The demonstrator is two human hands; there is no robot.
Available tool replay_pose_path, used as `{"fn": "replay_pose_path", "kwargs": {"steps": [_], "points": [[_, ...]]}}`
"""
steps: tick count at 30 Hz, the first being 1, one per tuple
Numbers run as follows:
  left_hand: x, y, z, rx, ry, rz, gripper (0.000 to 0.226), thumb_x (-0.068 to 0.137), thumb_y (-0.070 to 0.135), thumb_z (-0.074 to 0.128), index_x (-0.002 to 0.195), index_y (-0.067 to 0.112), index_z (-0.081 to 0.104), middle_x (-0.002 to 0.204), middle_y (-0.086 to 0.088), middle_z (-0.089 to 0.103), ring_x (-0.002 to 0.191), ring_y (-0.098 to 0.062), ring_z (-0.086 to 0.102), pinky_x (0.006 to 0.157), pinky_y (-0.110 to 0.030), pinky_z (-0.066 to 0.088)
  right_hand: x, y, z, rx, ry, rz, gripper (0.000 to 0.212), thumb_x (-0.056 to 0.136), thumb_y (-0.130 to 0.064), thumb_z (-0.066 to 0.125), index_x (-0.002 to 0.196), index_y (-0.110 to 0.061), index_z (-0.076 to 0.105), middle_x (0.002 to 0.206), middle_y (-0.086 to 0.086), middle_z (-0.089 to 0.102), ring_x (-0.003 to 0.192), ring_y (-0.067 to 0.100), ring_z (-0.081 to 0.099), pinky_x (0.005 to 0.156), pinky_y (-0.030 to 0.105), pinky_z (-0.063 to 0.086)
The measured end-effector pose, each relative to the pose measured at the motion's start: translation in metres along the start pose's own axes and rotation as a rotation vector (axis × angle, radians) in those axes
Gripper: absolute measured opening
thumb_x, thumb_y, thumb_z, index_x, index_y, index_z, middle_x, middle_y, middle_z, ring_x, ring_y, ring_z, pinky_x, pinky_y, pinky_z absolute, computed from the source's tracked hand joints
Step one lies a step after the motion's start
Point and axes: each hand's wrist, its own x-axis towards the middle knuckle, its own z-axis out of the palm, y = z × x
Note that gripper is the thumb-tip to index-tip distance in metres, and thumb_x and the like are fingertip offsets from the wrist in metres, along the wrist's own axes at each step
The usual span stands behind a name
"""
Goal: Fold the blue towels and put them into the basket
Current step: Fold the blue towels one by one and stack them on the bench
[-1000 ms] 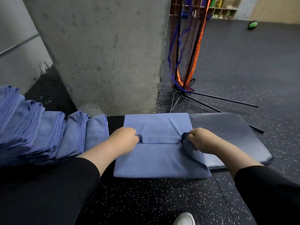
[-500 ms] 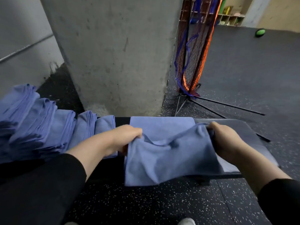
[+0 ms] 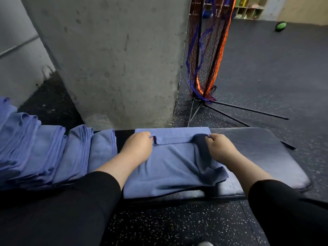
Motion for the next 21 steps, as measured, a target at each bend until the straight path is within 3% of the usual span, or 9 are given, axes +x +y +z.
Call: {"fn": "replay_pose_path", "kwargs": {"steps": [3, 5, 8, 11, 14, 16, 17, 19, 21], "points": [[-0.005, 0.003, -0.003, 0.041, -0.044, -0.014, 0.026, 0.104, 0.006, 0.034, 0.107, 0.007, 0.059, 0.111, -0.009, 0.058, 0.082, -0.027, 0.047, 0.067, -0.033, 0.029, -0.003, 0.003, -0.007, -0.04, -0.065, 0.039, 0.033, 0.101, -0.014, 0.044, 0.068, -0.007, 0.047, 0.06, 0.005, 0.046, 0.058, 0.02, 0.04, 0.05, 0.027, 0.03], [-0.014, 0.005, -0.005, 0.102, -0.086, 0.027, 0.029, 0.104, 0.008, 0.033, 0.116, 0.004, 0.06, 0.102, -0.006, 0.054, 0.085, -0.026, 0.053, 0.066, -0.035, 0.03, -0.009, 0.008, -0.012, -0.004, -0.133, 0.1, 0.029, 0.098, -0.014, 0.045, 0.07, -0.006, 0.05, 0.064, 0.01, 0.051, 0.062, 0.024, 0.046, 0.055, 0.031, 0.043], [-0.031, 0.006, -0.009, 0.168, -0.141, 0.087, 0.03, 0.107, 0.016, 0.032, 0.107, 0.004, 0.06, 0.079, 0.001, 0.044, 0.084, -0.025, 0.05, 0.069, -0.032, 0.036, -0.023, 0.02, -0.019, 0.211, -0.285, 0.207, 0.021, 0.097, -0.015, 0.05, 0.079, -0.007, 0.059, 0.073, 0.013, 0.056, 0.066, 0.026, 0.057, 0.059, 0.036, 0.057], [-0.052, 0.004, -0.011, 0.221, -0.271, 0.067, 0.031, 0.103, 0.02, 0.035, 0.075, 0.014, 0.046, 0.096, -0.013, 0.06, 0.086, -0.028, 0.047, 0.07, -0.032, 0.033, -0.042, 0.034, -0.026, 0.273, -0.412, 0.226, 0.016, 0.093, -0.013, 0.056, 0.079, -0.008, 0.06, 0.066, 0.01, 0.049, 0.058, 0.019, 0.052, 0.06, 0.035, 0.054], [-0.079, 0.009, -0.021, 0.205, -0.331, 0.043, 0.031, 0.104, 0.021, 0.034, 0.091, 0.007, 0.058, 0.101, -0.014, 0.059, 0.087, -0.025, 0.046, 0.072, -0.029, 0.035, -0.061, 0.04, -0.031, 0.292, -0.458, 0.216, 0.021, 0.094, -0.009, 0.056, 0.073, -0.008, 0.056, 0.054, 0.002, 0.04, 0.05, 0.015, 0.043, 0.054, 0.03, 0.051], [-0.089, 0.015, -0.031, 0.165, -0.346, 0.031, 0.033, 0.106, 0.02, 0.032, 0.098, 0.005, 0.06, 0.11, -0.013, 0.062, 0.093, -0.027, 0.05, 0.071, -0.029, 0.033, -0.071, 0.04, -0.037, 0.406, -0.45, 0.193, 0.023, 0.095, -0.007, 0.056, 0.072, -0.008, 0.056, 0.056, 0.002, 0.038, 0.052, 0.014, 0.041, 0.054, 0.029, 0.05], [-0.092, 0.019, -0.039, 0.116, -0.347, 0.045, 0.032, 0.105, 0.02, 0.033, 0.091, 0.008, 0.06, 0.106, -0.011, 0.063, 0.094, -0.027, 0.052, 0.068, -0.031, 0.032, -0.075, 0.038, -0.042, 0.498, -0.442, 0.182, 0.021, 0.095, -0.007, 0.056, 0.074, -0.008, 0.057, 0.061, 0.006, 0.039, 0.057, 0.016, 0.042, 0.057, 0.031, 0.05], [-0.089, 0.022, -0.056, -0.044, -0.355, 0.031, 0.034, 0.103, 0.021, 0.041, 0.072, 0.017, 0.055, 0.078, -0.001, 0.058, 0.077, -0.023, 0.053, 0.059, -0.029, 0.035, -0.08, 0.03, -0.054, 0.685, -0.413, 0.15, 0.012, 0.094, -0.007, 0.055, 0.083, -0.005, 0.062, 0.073, 0.013, 0.042, 0.065, 0.02, 0.043, 0.062, 0.033, 0.047], [-0.08, 0.019, -0.069, -0.347, -0.313, -0.04, 0.034, 0.094, 0.021, 0.051, 0.061, 0.023, 0.043, 0.058, 0.006, 0.039, 0.057, -0.018, 0.037, 0.054, -0.032, 0.033, -0.079, 0.018, -0.066, 0.779, -0.316, 0.1, 0.013, 0.095, -0.006, 0.052, 0.09, -0.004, 0.064, 0.074, 0.016, 0.048, 0.063, 0.019, 0.05, 0.059, 0.028, 0.045]]}}
